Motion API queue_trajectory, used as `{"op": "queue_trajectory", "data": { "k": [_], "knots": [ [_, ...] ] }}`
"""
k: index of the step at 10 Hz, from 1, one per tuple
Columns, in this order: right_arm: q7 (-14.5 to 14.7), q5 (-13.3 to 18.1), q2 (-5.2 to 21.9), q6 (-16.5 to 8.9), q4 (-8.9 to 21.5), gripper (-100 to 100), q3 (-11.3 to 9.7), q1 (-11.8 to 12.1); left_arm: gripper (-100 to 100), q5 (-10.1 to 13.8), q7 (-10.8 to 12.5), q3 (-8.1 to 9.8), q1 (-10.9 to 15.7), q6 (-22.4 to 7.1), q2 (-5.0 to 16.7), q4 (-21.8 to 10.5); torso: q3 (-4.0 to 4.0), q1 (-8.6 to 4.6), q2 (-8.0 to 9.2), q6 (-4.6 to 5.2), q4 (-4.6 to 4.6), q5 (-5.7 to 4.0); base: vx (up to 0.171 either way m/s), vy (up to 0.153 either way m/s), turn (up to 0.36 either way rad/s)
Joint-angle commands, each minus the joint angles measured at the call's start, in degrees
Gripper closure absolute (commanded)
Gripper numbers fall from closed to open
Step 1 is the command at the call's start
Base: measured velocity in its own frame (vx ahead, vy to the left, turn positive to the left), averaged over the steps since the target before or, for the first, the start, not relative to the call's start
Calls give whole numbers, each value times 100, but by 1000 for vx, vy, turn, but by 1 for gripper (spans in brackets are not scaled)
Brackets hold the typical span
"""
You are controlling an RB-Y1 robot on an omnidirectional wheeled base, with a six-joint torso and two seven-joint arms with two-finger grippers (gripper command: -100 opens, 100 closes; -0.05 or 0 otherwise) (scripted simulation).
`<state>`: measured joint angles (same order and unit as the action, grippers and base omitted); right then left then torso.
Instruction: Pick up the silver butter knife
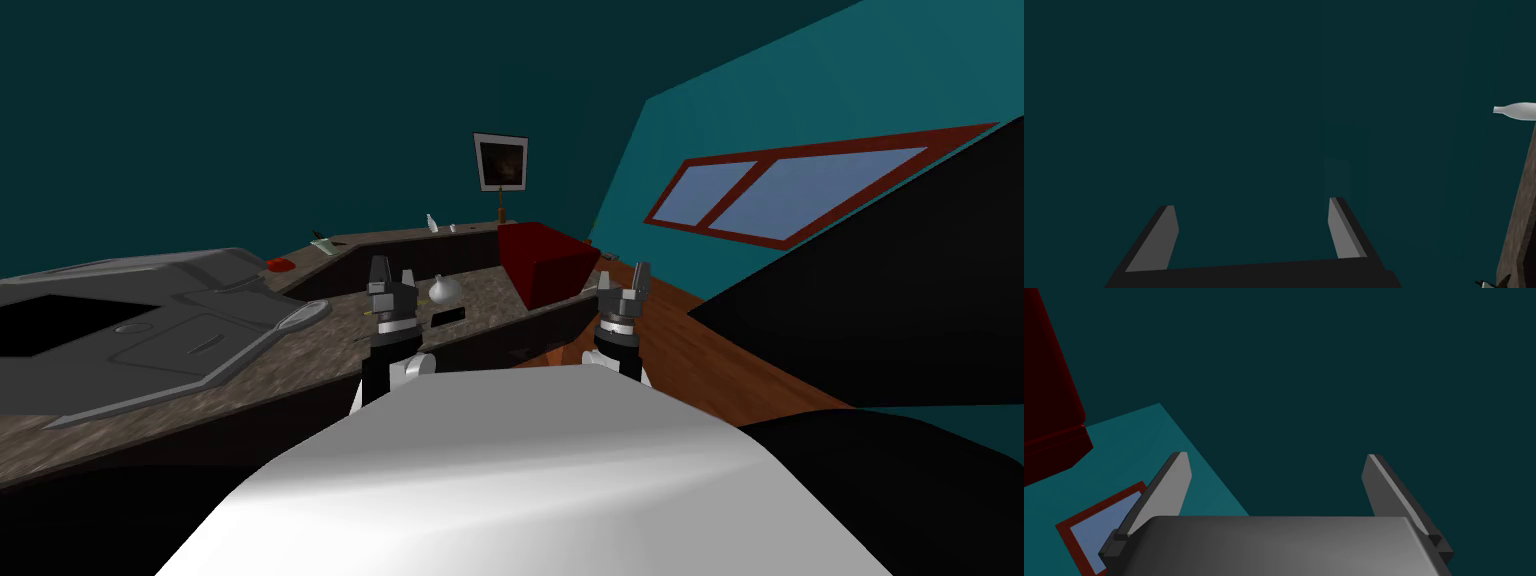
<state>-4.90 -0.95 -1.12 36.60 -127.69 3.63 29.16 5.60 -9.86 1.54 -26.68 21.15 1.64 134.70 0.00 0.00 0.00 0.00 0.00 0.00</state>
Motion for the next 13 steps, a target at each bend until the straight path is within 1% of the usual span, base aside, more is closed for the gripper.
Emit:
{"op": "queue_trajectory", "data": {
  "k": [1, 3, 5, 6, 7, 8, 9, 10, 11, 12, 13],
  "knots": [
    [0, 0, 0, 0, 0, 0, 0, 0, -100, 231, -10, 27, 70, -89, 264, -64, 0, 0, 0, 0, 0, 0, -35, 23, -59],
    [0, 0, 0, 0, 0, 0, 0, -1, -100, 563, -20, 53, 158, -231, 544, -165, 9, 17, 17, 1, 4, 3, -59, 47, -63],
    [0, 0, 0, 0, 0, 0, 0, -1, -100, 930, -26, 80, 263, -437, 875, -312, 16, 22, 28, 1, 6, 5, -77, 50, -63],
    [0, 0, 0, 0, 0, 0, 0, -1, -100, 1010, -26, 80, 263, -437, 875, -312, 16, 23, 28, 1, 6, 5, -48, 40, -41],
    [0, 0, 0, 0, 0, 0, 0, -1, -100, 1227, -27, 93, 321, -563, 1058, -402, 13, 18, 21, 0, 5, 5, -43, 31, -64],
    [0, 0, 0, 0, 0, 0, 0, -1, -100, 1270, -27, 93, 321, -563, 1058, -402, 10, 16, 18, 1, 4, 4, -33, 23, -28],
    [0, 0, 0, 0, 0, 0, 0, 0, -100, 1503, -26, 105, 380, -705, 1253, -502, 8, 11, 13, 0, 3, 3, -36, 17, -61],
    [0, 0, 0, 0, 0, 0, 0, -1, -100, 1553, -26, 105, 380, -705, 1253, -502, 8, 10, 13, 1, 3, 2, -33, 17, -35],
    [0, 0, 0, 0, 0, 0, 0, 0, -100, 1783, -22, 116, 440, -861, 1458, -612, 7, 9, 12, 0, 3, 2, -49, 22, -62],
    [0, 0, 0, 0, 0, 0, 0, -1, -100, 1854, -22, 116, 440, -861, 1458, -612, 9, 11, 15, 1, 3, 3, -43, 22, -39],
    [0, 0, 0, 0, 0, 0, 0, 0, -100, 2069, -16, 126, 500, -1030, 1674, -732, 9, 10, 15, -1, 4, 3, -39, 21, -58]
  ]
}}
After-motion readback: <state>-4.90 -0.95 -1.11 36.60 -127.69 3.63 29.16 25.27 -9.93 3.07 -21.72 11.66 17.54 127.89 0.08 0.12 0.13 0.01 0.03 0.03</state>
